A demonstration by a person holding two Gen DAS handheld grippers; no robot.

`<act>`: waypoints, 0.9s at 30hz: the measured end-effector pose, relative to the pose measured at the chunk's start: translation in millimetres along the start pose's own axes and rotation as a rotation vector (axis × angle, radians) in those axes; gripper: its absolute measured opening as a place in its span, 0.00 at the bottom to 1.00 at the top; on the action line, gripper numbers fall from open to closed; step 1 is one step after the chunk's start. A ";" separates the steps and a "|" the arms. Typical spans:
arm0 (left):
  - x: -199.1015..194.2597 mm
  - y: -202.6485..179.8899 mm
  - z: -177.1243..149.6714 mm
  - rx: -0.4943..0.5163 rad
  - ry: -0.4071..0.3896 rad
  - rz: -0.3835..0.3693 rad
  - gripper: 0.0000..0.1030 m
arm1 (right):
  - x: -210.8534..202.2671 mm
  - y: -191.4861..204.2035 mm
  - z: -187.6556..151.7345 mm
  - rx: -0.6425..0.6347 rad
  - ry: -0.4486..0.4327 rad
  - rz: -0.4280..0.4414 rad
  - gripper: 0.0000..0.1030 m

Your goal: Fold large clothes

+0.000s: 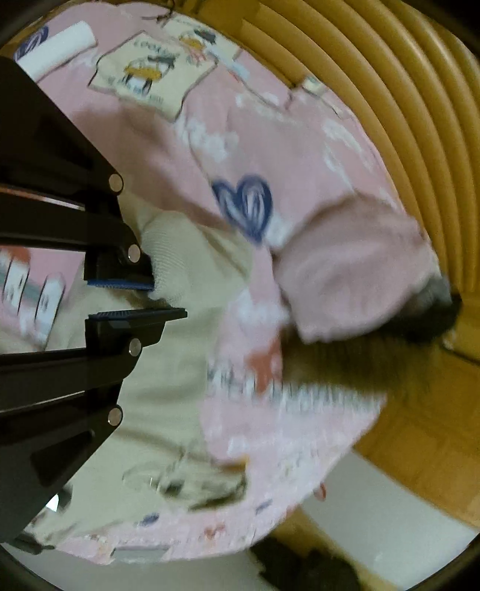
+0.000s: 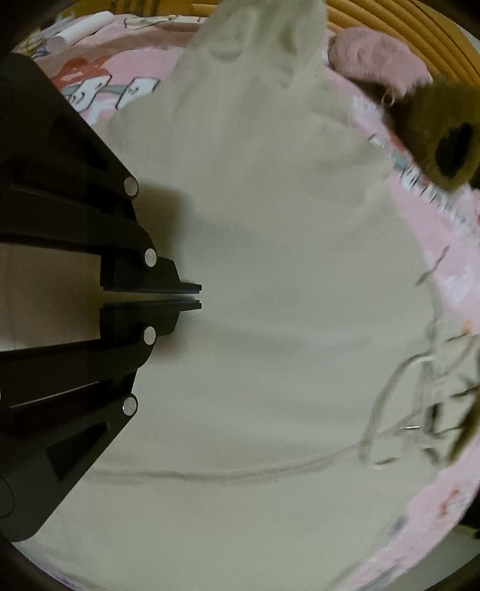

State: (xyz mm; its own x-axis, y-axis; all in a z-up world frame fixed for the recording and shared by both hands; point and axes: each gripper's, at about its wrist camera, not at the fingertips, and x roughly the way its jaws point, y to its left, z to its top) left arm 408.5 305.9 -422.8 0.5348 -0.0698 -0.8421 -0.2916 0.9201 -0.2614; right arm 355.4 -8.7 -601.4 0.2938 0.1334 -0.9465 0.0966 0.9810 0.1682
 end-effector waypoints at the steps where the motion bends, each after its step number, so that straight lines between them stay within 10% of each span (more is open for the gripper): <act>1: -6.4 -15.5 -2.4 0.017 -0.009 -0.023 0.08 | 4.5 -3.0 -1.8 0.012 0.005 0.004 0.02; 16: -26.2 -256.7 -123.1 0.470 0.009 -0.250 0.08 | -53.2 -107.5 14.3 0.105 -0.081 0.092 0.02; 27: 110.9 -272.5 -260.5 0.594 0.320 -0.143 0.09 | -82.6 -200.4 53.0 0.141 -0.159 0.081 0.02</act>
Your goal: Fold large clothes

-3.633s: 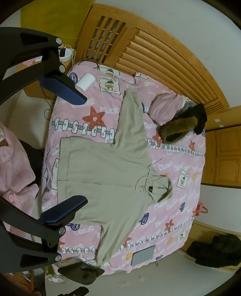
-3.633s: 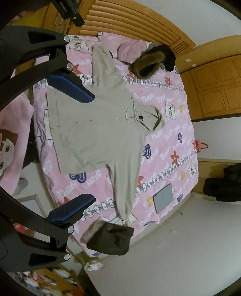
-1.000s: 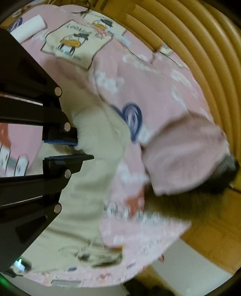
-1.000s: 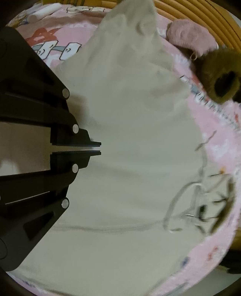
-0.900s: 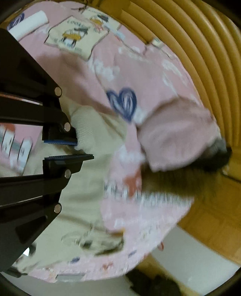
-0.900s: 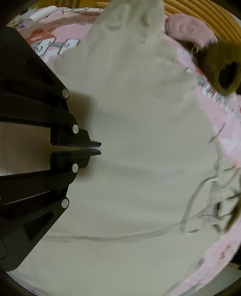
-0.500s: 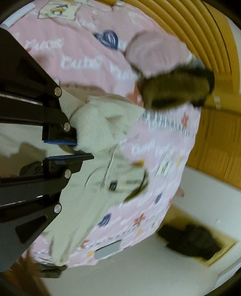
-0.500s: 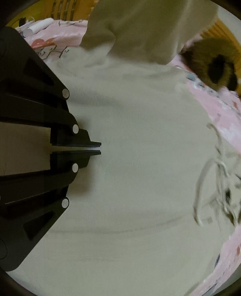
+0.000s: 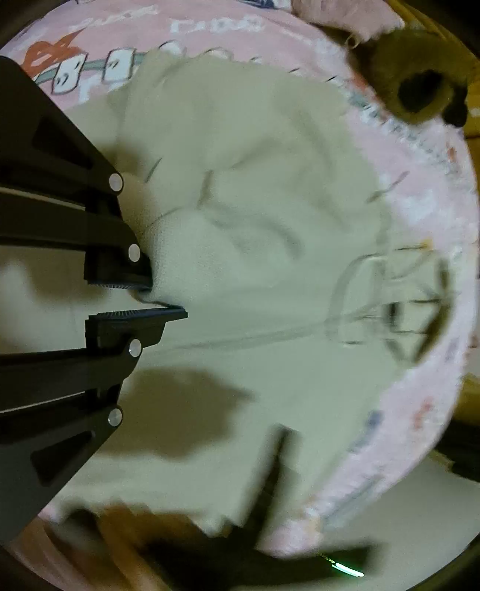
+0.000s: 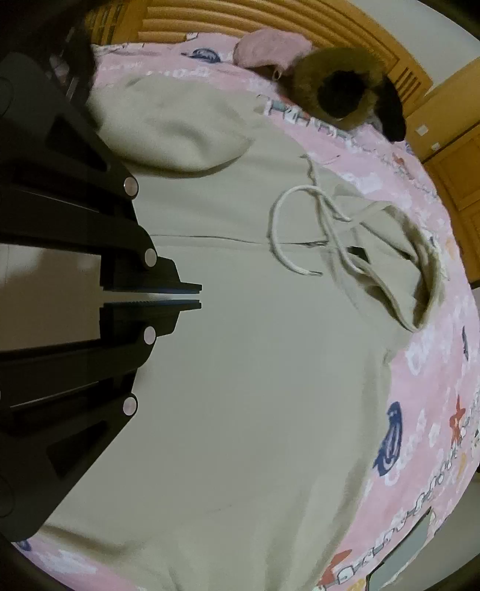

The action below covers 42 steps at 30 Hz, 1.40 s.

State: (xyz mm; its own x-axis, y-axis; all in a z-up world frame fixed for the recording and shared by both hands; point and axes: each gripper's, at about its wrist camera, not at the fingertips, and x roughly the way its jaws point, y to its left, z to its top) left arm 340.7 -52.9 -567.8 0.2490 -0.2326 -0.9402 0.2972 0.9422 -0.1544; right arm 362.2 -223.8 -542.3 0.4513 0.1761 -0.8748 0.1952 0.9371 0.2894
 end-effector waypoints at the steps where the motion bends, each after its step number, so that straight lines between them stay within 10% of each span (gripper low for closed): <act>1: 7.4 -5.8 -8.4 0.031 0.015 0.012 0.09 | -1.1 -0.8 4.0 -0.010 -0.002 0.015 0.02; 8: -23.6 -20.6 -54.9 0.071 0.037 -0.062 0.42 | -9.5 41.5 12.5 -0.131 0.049 0.137 0.04; 18: -94.4 74.1 -111.8 -0.209 0.086 0.006 0.57 | -2.3 148.9 -44.7 -0.412 0.069 0.207 0.05; 23: -103.5 125.7 -126.9 -0.350 0.094 0.047 0.58 | 12.4 173.3 -81.0 -0.491 0.071 0.177 0.65; 42: -85.4 151.2 -148.2 -0.432 0.149 0.021 0.62 | 63.2 171.6 -127.4 -0.600 0.047 -0.017 0.85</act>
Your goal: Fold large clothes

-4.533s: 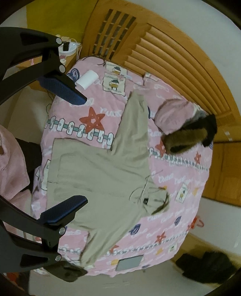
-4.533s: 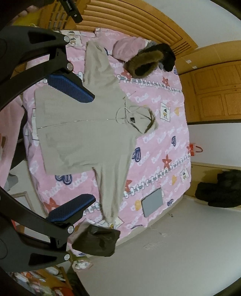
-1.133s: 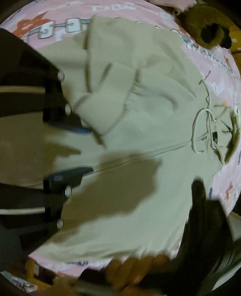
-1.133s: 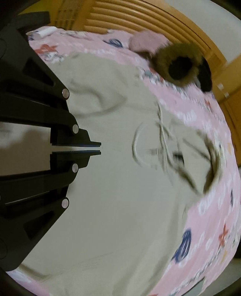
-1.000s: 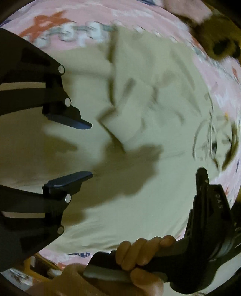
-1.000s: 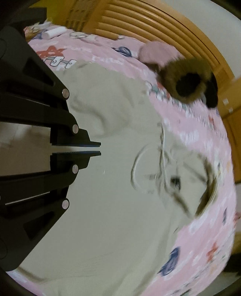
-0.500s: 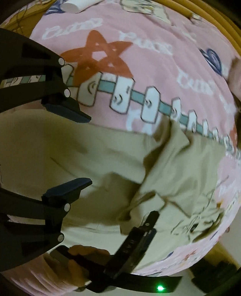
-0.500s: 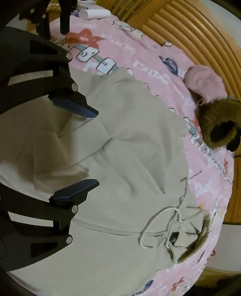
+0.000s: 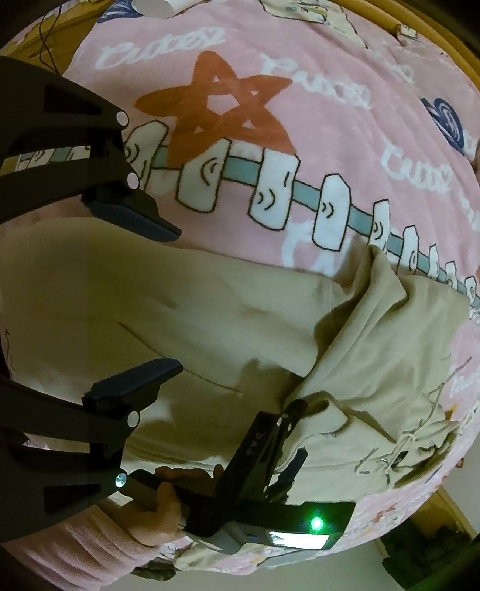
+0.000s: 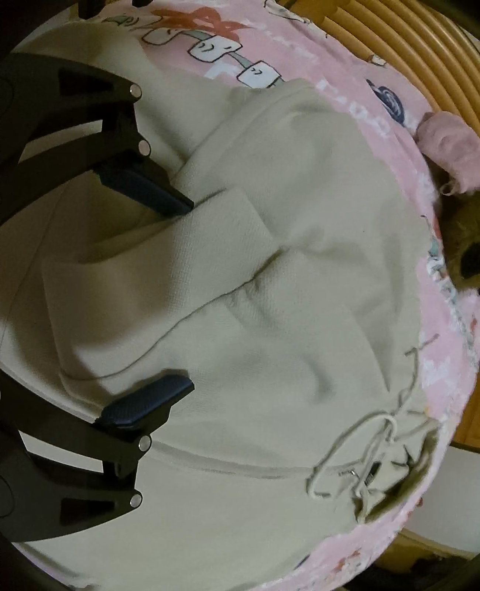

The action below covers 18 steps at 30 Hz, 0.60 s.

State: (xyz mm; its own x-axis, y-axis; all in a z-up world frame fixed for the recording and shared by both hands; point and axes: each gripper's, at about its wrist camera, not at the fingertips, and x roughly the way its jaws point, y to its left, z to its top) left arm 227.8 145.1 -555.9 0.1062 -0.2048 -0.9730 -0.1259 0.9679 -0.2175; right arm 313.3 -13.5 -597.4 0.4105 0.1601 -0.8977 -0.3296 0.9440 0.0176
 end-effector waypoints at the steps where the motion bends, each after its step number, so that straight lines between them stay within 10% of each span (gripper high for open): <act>1: 0.8 0.3 0.3 -0.004 0.002 0.000 0.63 | -3.0 4.1 -1.4 -0.018 -0.014 -0.032 0.85; 8: 5.4 1.5 1.1 -0.021 0.016 -0.004 0.63 | 5.8 42.3 -11.7 -0.252 -0.074 -0.192 0.85; 14: 1.2 -2.7 3.8 -0.020 0.024 0.013 0.63 | -2.5 44.3 -11.4 -0.314 -0.088 -0.249 0.32; 18: -12.2 -9.1 10.1 -0.025 0.025 -0.003 0.64 | -20.9 25.4 -1.5 -0.228 -0.079 -0.194 0.25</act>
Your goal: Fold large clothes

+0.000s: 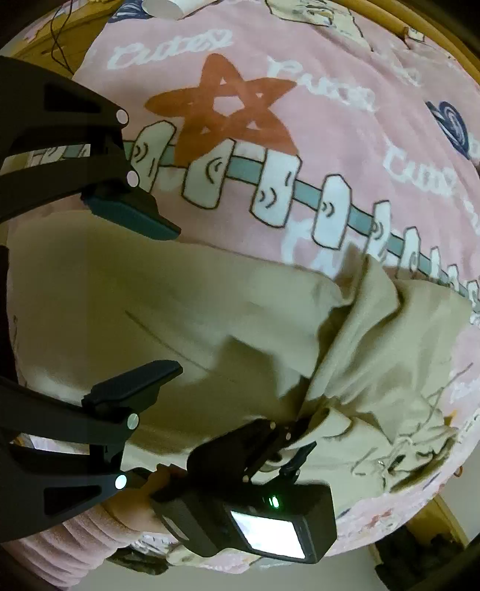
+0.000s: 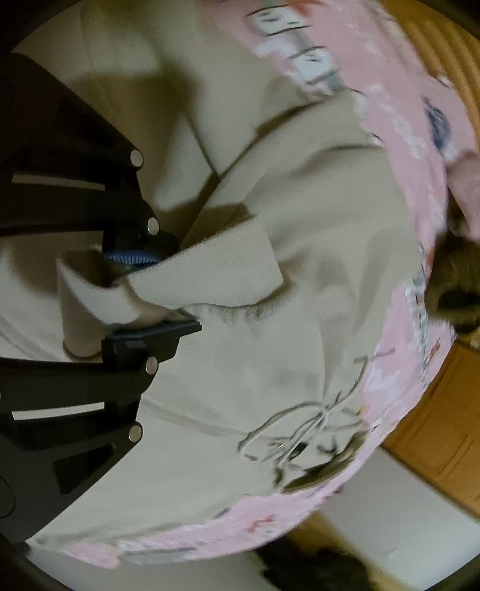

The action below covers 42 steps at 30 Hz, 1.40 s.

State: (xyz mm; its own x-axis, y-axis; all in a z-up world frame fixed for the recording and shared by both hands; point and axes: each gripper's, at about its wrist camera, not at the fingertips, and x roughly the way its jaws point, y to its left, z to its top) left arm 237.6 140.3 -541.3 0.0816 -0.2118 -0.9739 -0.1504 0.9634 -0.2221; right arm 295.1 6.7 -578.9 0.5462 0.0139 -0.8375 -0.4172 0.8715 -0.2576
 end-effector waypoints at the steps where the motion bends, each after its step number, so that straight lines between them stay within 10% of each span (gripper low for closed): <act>1: -4.4 -3.3 1.8 0.005 -0.006 0.001 0.65 | -6.1 -10.6 3.7 0.039 -0.006 0.013 0.25; 9: -31.8 -28.6 14.6 0.056 -0.042 -0.002 0.67 | -48.6 -109.6 12.0 0.498 -0.037 0.264 0.24; 18: -22.3 -48.4 7.2 0.081 -0.024 -0.011 0.67 | 5.1 -186.7 -80.2 1.052 0.079 0.524 0.24; 22: -11.7 -55.0 -0.4 0.089 -0.001 -0.011 0.67 | 26.6 -193.2 -100.6 1.158 0.121 0.645 0.24; 24: -9.8 -59.5 -2.9 0.091 0.008 -0.018 0.67 | 24.2 -196.6 -101.1 1.169 0.119 0.651 0.53; 26: -10.4 -64.3 -3.2 0.101 0.010 -0.020 0.67 | 12.8 -202.7 -101.5 1.163 0.078 0.590 0.60; 33: -9.2 -82.8 -0.7 0.139 0.010 -0.020 0.67 | 13.8 -218.4 -103.8 1.139 0.072 0.550 0.59; 38: -6.9 -93.5 2.7 0.161 0.011 -0.020 0.67 | 18.7 -232.0 -123.7 1.235 0.038 0.578 0.06; 42: -5.2 -105.5 8.3 0.196 0.003 0.001 0.67 | 18.1 -236.6 -127.4 1.204 0.056 0.578 0.04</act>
State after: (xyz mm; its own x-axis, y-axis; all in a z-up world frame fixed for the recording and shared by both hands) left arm 261.2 41.1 -512.4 0.0783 -0.2114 -0.9743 0.0439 0.9771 -0.2084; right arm 311.1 -261.7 -594.4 0.4676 0.5302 -0.7072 0.3354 0.6338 0.6970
